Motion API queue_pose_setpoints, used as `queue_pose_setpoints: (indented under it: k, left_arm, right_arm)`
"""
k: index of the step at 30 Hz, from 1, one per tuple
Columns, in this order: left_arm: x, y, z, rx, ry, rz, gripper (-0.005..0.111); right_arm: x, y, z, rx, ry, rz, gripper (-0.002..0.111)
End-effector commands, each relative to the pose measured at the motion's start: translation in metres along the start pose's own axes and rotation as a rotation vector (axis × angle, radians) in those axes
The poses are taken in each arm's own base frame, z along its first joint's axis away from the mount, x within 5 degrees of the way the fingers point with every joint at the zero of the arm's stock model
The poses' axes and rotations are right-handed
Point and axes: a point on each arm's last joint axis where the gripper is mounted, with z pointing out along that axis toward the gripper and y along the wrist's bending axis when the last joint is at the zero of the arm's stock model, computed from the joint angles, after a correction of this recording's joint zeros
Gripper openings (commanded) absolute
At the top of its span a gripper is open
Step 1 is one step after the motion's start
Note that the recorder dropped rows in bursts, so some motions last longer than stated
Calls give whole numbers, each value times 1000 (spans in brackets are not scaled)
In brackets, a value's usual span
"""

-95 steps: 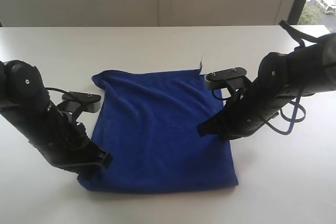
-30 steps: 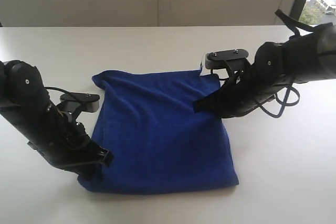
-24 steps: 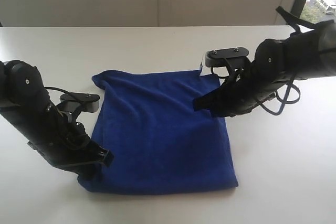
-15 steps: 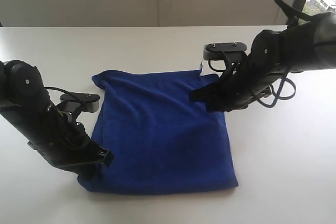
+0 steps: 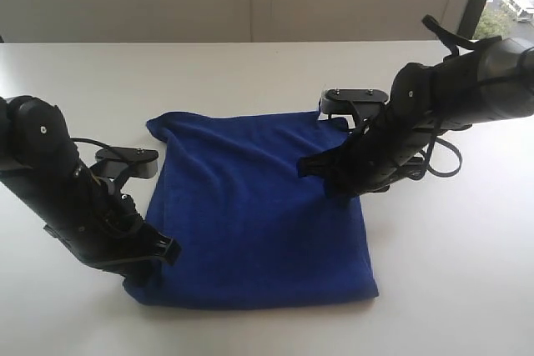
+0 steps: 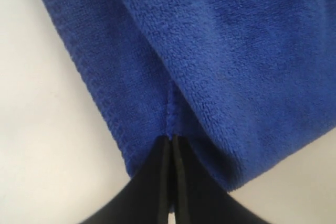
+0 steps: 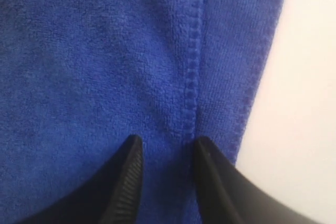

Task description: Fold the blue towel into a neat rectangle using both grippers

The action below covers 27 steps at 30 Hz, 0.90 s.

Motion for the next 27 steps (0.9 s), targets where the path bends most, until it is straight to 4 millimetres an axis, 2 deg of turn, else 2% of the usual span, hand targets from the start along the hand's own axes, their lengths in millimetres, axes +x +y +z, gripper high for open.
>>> queue_pose_setpoints:
  k: [1,13,16,20,27]
  left_arm:
    - [3,-2,-1,7,6,-6,0]
    - [3,-2,-1,7,6,-6,0]
    - [3,-2,-1,7,6,-6,0]
    - [3,-2,-1,7,6,-6,0]
    - [3,-2,-1,7,6,-6,0]
  right_arm:
    - [1,1,-1,-12,23,12,33]
    - [1,5,-5,-47,23,-3,32]
    - [1,4,-5,-44,15,-7,24]
    - [1,4,-5,-36,13,-21,1]
    - [0,3,-7,-32,7,-34,0]
